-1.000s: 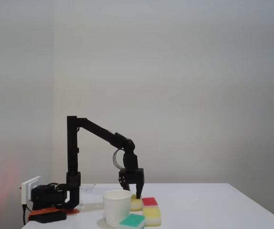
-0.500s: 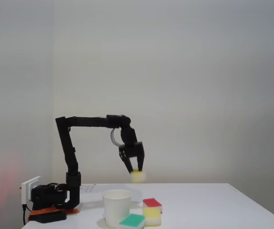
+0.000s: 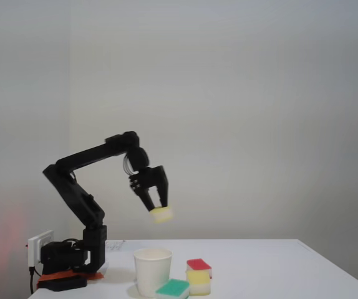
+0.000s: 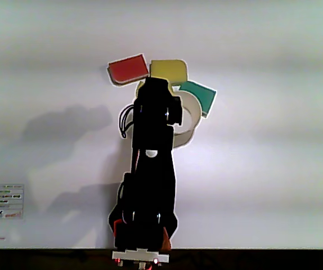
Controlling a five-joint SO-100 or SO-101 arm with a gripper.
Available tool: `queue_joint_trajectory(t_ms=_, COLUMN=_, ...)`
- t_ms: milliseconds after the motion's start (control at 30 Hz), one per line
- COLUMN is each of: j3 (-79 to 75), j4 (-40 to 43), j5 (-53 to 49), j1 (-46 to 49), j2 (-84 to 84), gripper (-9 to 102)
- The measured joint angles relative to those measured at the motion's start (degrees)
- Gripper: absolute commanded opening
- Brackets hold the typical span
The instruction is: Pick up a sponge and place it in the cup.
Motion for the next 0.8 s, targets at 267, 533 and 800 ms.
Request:
queue_joint_trajectory(t_ms=267, j3=5.2, j4=1.8, j5=-3.0, j1=11.4, j2=5.8, gripper=0)
queue_joint_trajectory(t_ms=533, j3=12.2, j4=-7.1, j5=-3.8, j1=15.3, j2=3.7, gripper=0)
queue_joint_trajectory(t_ms=800, j3=14.3, j4=-15.2, j5=-3.6, j1=14.5, j2=-1.4, gripper=0)
